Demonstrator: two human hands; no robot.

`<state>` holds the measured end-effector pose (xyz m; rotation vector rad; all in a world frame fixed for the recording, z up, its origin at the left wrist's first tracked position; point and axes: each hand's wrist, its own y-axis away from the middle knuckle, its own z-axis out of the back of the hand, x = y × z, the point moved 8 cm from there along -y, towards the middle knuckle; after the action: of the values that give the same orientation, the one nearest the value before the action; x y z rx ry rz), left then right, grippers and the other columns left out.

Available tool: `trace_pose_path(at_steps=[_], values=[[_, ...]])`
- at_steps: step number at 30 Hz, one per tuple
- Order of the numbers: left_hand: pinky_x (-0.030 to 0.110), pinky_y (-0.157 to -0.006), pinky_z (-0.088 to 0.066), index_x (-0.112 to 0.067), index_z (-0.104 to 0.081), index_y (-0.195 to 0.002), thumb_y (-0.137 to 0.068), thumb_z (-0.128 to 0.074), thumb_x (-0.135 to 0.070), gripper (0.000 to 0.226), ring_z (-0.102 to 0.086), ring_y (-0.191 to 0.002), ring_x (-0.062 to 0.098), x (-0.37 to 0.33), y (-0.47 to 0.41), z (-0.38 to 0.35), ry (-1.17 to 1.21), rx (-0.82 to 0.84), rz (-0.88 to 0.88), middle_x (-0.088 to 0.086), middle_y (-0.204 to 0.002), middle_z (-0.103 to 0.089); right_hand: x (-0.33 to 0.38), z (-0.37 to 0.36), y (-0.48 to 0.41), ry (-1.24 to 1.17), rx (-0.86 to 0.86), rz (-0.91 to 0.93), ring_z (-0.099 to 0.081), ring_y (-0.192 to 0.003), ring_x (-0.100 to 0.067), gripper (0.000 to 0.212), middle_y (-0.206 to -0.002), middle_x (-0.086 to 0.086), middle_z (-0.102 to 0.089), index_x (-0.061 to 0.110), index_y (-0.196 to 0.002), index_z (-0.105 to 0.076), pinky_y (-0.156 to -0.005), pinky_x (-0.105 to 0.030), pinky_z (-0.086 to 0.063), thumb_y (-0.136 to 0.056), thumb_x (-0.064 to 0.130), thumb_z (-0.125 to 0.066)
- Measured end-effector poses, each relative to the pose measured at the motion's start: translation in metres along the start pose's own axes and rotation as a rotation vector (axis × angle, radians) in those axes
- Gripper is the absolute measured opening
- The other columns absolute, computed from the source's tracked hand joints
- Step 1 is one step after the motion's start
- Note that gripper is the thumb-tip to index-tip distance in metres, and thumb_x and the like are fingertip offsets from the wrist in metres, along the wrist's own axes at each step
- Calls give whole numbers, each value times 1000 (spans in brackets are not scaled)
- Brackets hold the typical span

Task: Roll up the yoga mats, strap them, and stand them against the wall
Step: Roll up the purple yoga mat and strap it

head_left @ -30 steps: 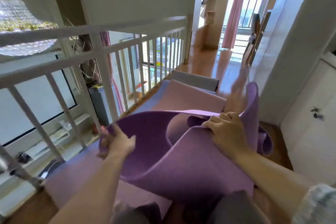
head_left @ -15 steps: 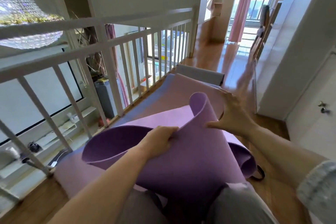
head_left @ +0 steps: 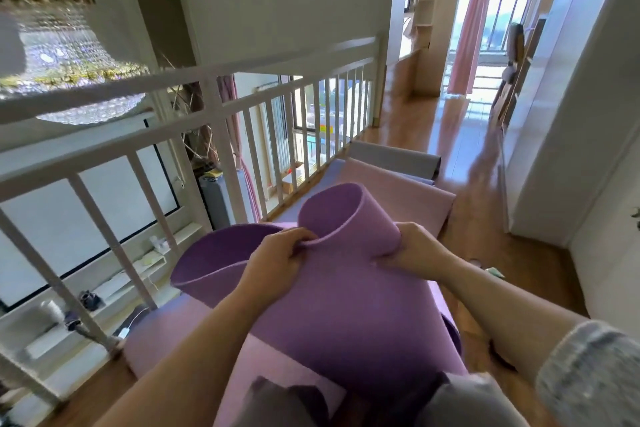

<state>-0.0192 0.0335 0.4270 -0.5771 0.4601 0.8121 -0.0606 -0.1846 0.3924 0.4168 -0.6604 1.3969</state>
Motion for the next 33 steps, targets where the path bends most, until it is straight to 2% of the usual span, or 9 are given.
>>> trace_pose_path(at_steps=[3, 9, 13, 18, 21, 23, 26, 29, 33], values=[[10, -69, -38, -21, -66, -101, -92, -49, 0, 29, -59, -87, 9, -1, -7, 39, 61, -148, 90, -5, -100, -65, 79, 31, -12, 317, -180, 278, -65, -88, -24, 21, -83, 2, -70, 23, -83, -67, -79, -34, -45, -65, 35, -65], [33, -86, -44, -2, -59, -122, -95, -44, 1, 30, -59, -107, 31, -1, -11, 103, 51, -247, 193, 18, -116, -64, 201, 67, -14, 808, -573, 915, -66, -72, -28, 23, -74, -5, -66, 10, -78, -69, -91, -61, -44, -63, -8, -69], [41, -95, -46, 2, -60, -118, -94, -42, 9, 30, -61, -97, 26, 18, 6, 117, 371, -63, 395, 16, -108, -64, 218, 62, -1, 843, -552, 1005, -62, -67, -28, 29, -71, -6, -63, 10, -75, -68, -68, -38, -53, -72, 0, -41], [41, -89, -50, -8, -60, -114, -101, -43, -18, 24, -62, -90, 19, 47, 28, 132, 584, -105, 581, 11, -113, -65, 213, 22, 22, 810, -464, 1029, -62, -74, -28, 20, -80, -7, -66, 10, -84, -69, -62, -37, -54, -72, -6, -68], [39, -89, -49, -33, -52, -121, -81, -47, -67, 54, -58, -103, 13, 13, 40, 99, 386, 396, 509, -8, -117, -58, 214, -12, 37, 844, -369, 1031, -64, -77, -28, 18, -83, -8, -67, 10, -83, -68, -60, -40, -55, -72, -4, -62], [35, -97, -45, -32, -41, -138, -69, -57, -77, 84, -51, -117, 14, 1, 51, 74, 151, 646, 477, -11, -133, -46, 214, -25, 49, 864, -366, 1027, -65, -72, -25, 17, -75, -6, -66, 12, -74, -67, -54, -31, -52, -62, 0, -67], [37, -102, -46, -34, -27, -148, -48, -76, -74, 118, -52, -122, 19, 4, 62, 42, -14, 759, 466, -2, -144, -42, 209, -37, 60, 811, -355, 988, -64, -63, -22, 21, -66, -2, -63, 14, -65, -65, -46, -25, -47, -50, 3, -75], [32, -84, -56, -26, -36, -143, -57, -80, -46, 99, -62, -103, 18, 1, 59, 30, 57, 682, 422, 2, -125, -55, 194, -46, 57, 820, -208, 879, -65, -72, -22, 24, -75, -3, -64, 14, -76, -66, -55, -29, -51, -56, 8, -79], [29, -74, -45, -21, -59, -119, -82, -64, -26, 38, -56, -95, 17, -30, 48, 37, -435, 508, 47, 0, -108, -63, 158, -53, 47, 757, 240, 548, -48, -109, -20, 49, -116, -1, -53, 17, -120, -55, -92, -34, -43, -79, 38, -70]])
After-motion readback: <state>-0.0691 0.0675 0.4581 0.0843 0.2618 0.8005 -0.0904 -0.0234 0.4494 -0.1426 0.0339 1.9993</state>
